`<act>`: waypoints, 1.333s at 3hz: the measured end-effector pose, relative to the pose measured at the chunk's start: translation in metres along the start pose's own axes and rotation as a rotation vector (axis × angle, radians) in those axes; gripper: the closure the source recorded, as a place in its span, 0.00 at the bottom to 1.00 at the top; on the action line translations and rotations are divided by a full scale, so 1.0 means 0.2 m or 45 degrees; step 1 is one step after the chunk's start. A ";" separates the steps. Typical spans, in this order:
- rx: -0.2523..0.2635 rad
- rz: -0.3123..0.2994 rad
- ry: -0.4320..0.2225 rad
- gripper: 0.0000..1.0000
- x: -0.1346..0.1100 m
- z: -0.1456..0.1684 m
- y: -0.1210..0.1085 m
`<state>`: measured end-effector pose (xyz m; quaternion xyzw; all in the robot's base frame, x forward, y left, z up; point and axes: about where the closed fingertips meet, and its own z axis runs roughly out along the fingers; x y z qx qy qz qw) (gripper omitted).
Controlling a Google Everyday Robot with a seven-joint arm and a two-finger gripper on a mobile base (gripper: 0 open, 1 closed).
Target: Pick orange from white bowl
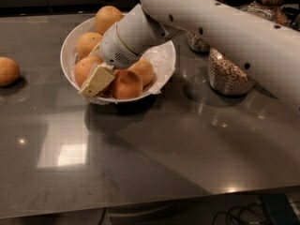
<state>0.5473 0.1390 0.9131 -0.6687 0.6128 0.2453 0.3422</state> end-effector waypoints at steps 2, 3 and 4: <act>0.006 -0.023 -0.028 1.00 -0.02 -0.05 0.00; 0.029 -0.038 -0.031 1.00 -0.03 -0.09 0.00; 0.067 -0.043 -0.029 1.00 -0.03 -0.15 0.00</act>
Offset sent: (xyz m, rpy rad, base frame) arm 0.0012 -0.0120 0.0178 0.0319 -0.0354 0.0055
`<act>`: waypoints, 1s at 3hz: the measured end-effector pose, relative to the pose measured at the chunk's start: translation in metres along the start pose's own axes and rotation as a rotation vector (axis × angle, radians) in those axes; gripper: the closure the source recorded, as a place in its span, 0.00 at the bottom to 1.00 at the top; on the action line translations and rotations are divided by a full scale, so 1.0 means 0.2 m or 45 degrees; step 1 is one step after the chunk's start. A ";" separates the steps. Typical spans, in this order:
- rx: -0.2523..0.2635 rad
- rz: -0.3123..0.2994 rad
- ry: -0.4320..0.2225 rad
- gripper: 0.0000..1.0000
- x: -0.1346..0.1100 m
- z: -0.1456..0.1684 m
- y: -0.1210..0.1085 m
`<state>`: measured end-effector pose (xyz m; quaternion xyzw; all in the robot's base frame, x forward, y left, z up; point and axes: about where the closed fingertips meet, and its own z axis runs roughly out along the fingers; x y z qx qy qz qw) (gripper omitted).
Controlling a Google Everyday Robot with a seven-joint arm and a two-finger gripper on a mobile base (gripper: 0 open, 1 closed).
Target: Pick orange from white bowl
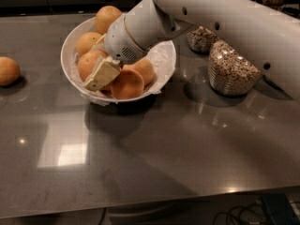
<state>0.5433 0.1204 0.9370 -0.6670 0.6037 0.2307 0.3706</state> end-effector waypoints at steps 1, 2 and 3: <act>0.087 -0.027 0.046 1.00 0.01 -0.16 -0.01; 0.210 -0.120 0.121 1.00 -0.03 -0.41 -0.03; 0.307 -0.235 0.146 1.00 -0.10 -0.59 -0.07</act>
Offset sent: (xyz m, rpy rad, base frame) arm -0.0099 -0.1065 0.1042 -0.1453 -0.3215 -0.1449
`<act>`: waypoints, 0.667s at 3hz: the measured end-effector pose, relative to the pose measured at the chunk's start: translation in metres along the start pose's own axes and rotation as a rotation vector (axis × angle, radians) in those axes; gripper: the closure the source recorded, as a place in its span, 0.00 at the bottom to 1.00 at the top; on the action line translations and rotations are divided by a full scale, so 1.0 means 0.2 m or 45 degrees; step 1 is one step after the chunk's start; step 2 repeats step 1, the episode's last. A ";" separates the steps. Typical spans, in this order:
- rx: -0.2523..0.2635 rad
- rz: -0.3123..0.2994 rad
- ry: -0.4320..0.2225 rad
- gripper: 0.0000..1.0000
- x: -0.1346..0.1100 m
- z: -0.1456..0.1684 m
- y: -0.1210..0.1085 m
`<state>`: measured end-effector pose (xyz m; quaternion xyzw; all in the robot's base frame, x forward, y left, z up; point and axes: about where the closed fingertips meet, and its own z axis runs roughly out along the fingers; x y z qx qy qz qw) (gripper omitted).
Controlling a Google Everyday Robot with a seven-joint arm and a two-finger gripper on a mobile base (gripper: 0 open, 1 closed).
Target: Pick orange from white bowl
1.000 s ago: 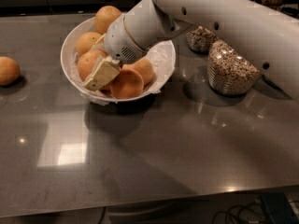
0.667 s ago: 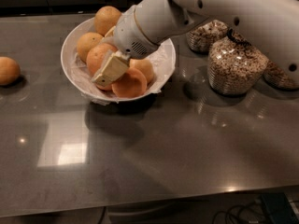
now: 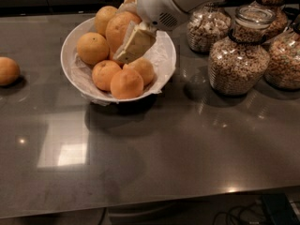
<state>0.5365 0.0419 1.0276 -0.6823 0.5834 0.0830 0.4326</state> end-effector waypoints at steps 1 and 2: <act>0.000 0.000 0.000 1.00 0.00 0.00 0.00; 0.000 0.000 0.000 1.00 0.00 0.00 0.00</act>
Offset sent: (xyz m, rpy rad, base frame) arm 0.0000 0.0000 0.0000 0.0000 0.0000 0.0000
